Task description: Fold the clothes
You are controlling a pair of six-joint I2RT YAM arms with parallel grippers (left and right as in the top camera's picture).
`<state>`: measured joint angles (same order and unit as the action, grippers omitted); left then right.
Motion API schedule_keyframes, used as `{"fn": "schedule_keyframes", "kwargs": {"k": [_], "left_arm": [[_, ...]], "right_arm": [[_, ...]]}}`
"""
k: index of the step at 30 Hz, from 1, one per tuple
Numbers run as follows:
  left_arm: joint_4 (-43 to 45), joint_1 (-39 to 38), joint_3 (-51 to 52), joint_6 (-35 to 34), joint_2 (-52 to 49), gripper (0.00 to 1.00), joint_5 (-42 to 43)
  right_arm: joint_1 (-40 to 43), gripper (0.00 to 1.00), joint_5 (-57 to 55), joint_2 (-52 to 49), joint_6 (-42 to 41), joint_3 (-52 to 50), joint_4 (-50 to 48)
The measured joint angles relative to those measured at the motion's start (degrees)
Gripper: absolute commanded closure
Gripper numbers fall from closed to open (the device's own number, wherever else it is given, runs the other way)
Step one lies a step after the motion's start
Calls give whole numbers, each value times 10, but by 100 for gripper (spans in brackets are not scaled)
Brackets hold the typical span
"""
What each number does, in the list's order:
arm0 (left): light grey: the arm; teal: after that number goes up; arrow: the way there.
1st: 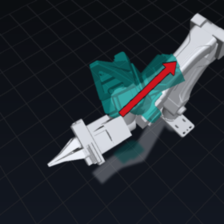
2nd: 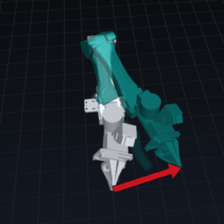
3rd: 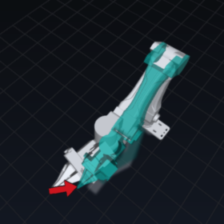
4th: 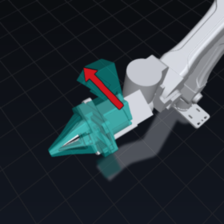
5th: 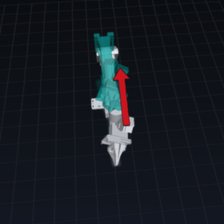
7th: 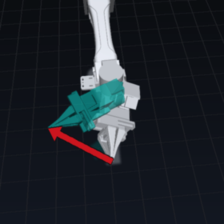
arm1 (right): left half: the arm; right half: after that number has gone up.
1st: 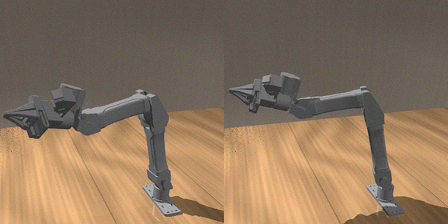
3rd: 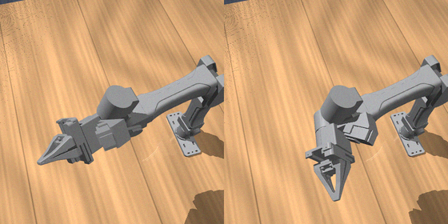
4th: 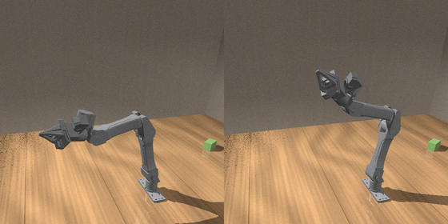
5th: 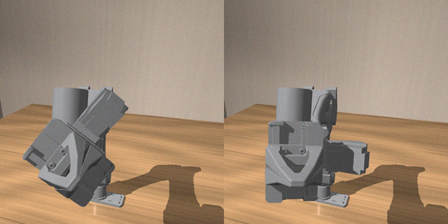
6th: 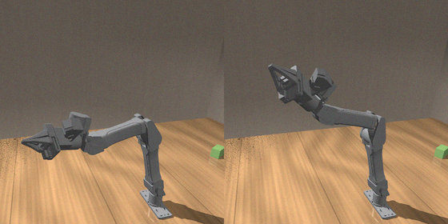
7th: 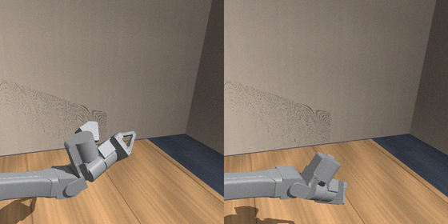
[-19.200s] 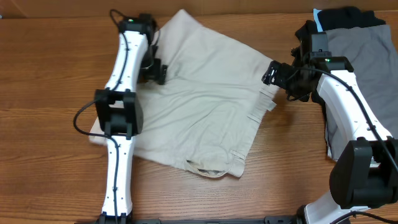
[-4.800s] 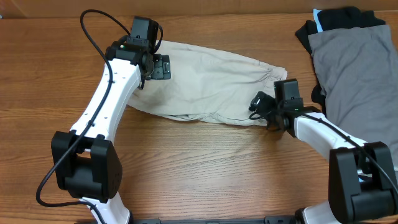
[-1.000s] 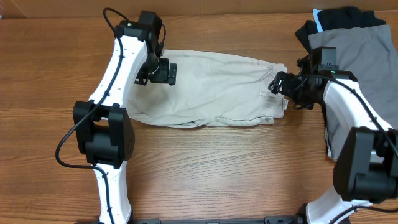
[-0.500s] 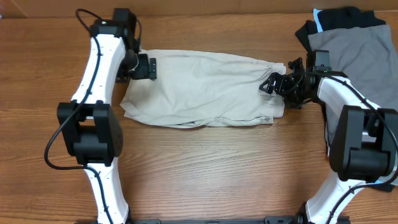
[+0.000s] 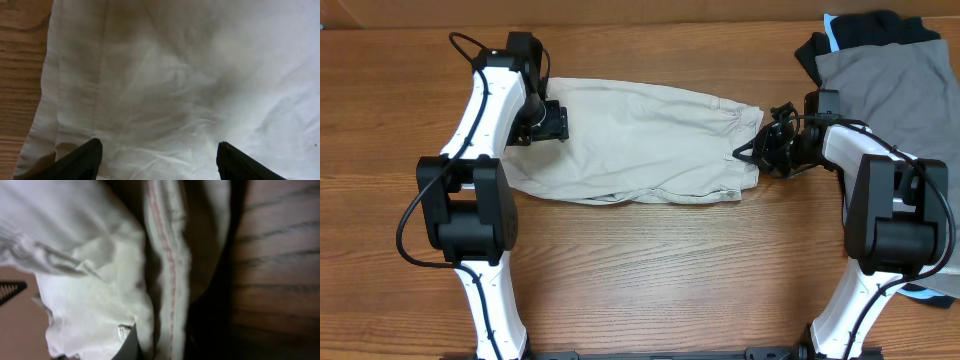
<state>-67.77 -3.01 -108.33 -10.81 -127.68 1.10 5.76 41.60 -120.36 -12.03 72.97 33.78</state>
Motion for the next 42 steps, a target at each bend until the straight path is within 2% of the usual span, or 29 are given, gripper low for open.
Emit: {"fn": "schedule_keyframes", "kwargs": {"k": [4, 7, 13, 16, 17, 18, 19, 20, 24, 31, 37, 42], "left_arm": [[3, 0, 0, 0, 0, 26, 0], [3, 0, 0, 0, 0, 25, 0], [1, 0, 0, 0, 0, 24, 0], [1, 0, 0, 0, 0, 28, 6], [1, 0, 0, -1, 0, 48, 9], [2, 0, 0, -4, 0, 73, 13], [2, 0, 0, -3, 0, 87, 17], [2, 0, 0, -2, 0, 96, 23], [4, 0, 0, 11, 0, 96, 69], [25, 0, 0, 100, 0, 96, 245], [83, 0, 26, 131, 0, 96, 328], [126, -2, 71, 134, 0, 96, 362]], "right_arm": [[10, 96, 2, -2, 4, 15, 46], [33, 96, -2, -2, 27, 43, 123], [120, 96, -36, 2, 91, 156, 296], [146, 96, -67, 15, 111, 210, 359], [149, 96, -78, 21, 116, 226, 374], [148, 96, -86, 28, 120, 240, 384], [145, 96, -91, 33, 122, 251, 393], [141, 96, -95, 39, 124, 260, 397], [112, 96, -113, 54, 126, 270, 398], [80, 96, -143, 54, 119, 270, 398], [65, 96, -151, 54, 107, 270, 389], [54, 96, -152, 54, 99, 270, 384]]}}
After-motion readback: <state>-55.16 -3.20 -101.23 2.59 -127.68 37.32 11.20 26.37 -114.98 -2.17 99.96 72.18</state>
